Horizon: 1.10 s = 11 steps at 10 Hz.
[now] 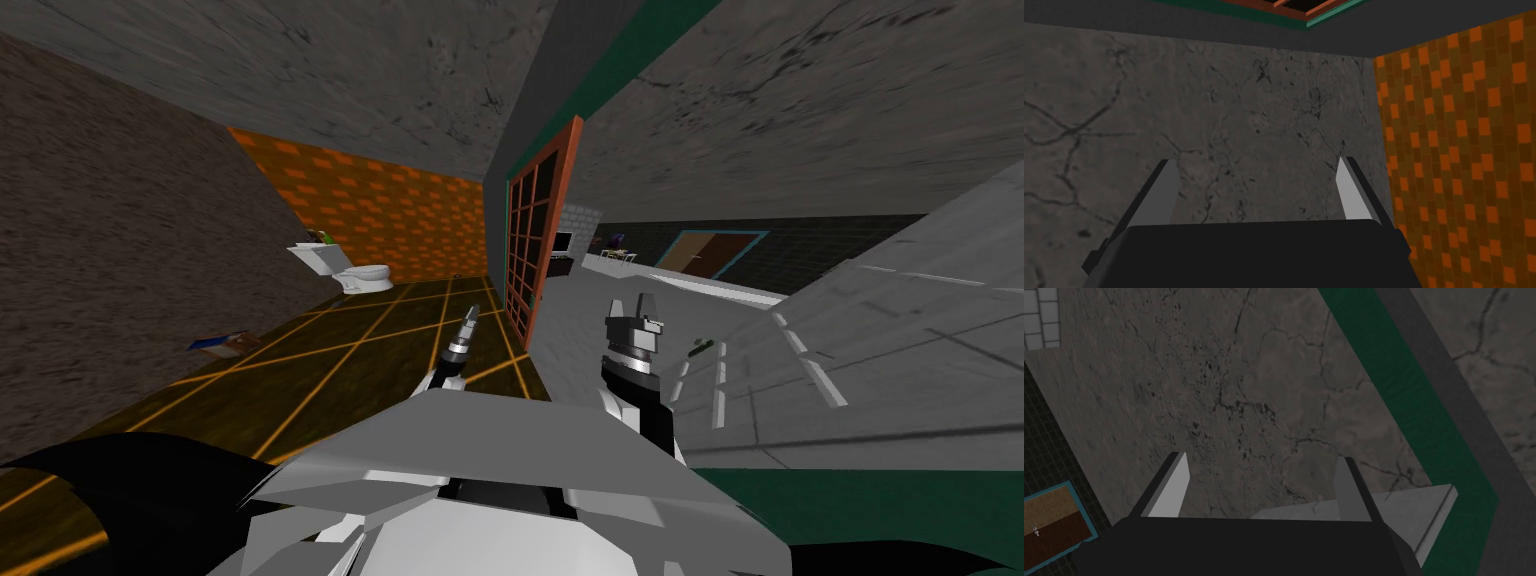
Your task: Push the door open
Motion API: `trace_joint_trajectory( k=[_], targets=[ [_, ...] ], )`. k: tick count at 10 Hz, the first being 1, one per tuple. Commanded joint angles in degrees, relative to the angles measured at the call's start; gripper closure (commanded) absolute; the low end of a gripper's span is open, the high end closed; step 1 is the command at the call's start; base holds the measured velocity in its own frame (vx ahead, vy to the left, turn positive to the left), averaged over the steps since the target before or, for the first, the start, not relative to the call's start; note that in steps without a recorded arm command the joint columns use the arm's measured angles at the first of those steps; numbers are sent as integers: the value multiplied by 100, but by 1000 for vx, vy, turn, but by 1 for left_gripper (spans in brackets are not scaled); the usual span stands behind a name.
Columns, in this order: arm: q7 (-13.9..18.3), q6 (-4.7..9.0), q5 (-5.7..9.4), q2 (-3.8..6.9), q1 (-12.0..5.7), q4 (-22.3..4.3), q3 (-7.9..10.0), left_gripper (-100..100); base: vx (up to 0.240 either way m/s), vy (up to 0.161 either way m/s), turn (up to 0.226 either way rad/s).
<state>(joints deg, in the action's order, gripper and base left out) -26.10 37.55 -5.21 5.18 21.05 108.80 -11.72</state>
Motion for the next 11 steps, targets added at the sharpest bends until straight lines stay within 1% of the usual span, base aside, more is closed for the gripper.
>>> trace_joint_trajectory(
  k=[1,2,5,6,11],
  targets=[
    [-128,22,-39,19,-95,-187,-93,-100,108,21,0],
    [-278,60,-88,44,-170,-386,-218,-100,118,22,0],
    [-505,116,-163,79,-283,-687,-409,-100,121,16,1],
    [-657,154,-213,102,-359,-888,-536,-100,144,40,-1],
    [-1046,250,-341,149,-553,-1404,-862,-100,111,14,1]
  ],
)
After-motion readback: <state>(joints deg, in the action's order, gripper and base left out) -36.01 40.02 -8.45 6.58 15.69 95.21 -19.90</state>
